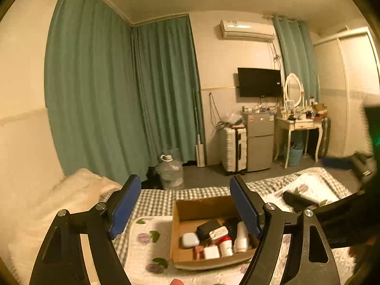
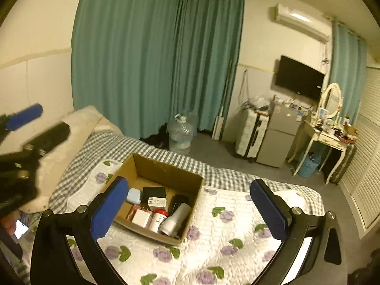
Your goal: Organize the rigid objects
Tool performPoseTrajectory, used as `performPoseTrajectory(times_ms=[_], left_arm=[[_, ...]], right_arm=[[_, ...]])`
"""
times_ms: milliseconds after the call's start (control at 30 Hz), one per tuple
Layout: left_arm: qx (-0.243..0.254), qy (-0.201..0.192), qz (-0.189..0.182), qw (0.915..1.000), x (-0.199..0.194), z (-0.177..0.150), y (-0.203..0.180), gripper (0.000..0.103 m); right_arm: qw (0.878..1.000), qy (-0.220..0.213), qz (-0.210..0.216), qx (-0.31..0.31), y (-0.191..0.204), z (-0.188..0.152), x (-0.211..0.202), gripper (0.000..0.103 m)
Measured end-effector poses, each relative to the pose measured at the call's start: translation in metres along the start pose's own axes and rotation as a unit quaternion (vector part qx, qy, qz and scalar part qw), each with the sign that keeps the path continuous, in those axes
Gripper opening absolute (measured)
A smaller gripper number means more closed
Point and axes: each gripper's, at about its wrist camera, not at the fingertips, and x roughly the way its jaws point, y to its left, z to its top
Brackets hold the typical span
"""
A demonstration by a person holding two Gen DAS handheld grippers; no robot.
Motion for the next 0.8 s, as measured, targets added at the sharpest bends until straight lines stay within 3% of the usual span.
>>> performPoseTrajectory(times_ms=[100, 267, 367, 467, 633, 800], left_arm=[[0.007, -0.004, 0.016, 0.9998, -0.018, -0.003, -0.006, 0.080], [-0.006, -0.022, 0.015, 0.9996, -0.043, -0.026, -0.007, 0.080], [-0.022, -0.010, 0.002, 0.9997, -0.035, -0.046, -0.003, 0.080], [-0.023, 0.011, 0.013, 0.9996, -0.012, -0.070, -0.005, 0.080], [-0.028, 0.048, 0.013, 0.9984, 0.032, -0.115, -0.008, 0.080], [-0.020, 0.078, 0.004, 0.9968, 0.050, -0.136, -0.015, 0.080]], right_arm=[[1.000, 0.001, -0.015, 0.026, -0.007, -0.012, -0.027, 0.103], [0.997, -0.038, 0.015, 0.065, -0.014, -0.042, -0.055, 0.103], [0.994, -0.075, 0.036, 0.069, -0.012, -0.069, -0.050, 0.103], [0.993, -0.090, 0.008, 0.078, -0.008, -0.092, -0.023, 0.103], [0.995, -0.027, -0.008, 0.098, -0.005, -0.124, 0.039, 0.103], [0.995, 0.010, -0.018, 0.098, -0.003, -0.140, 0.066, 0.103]])
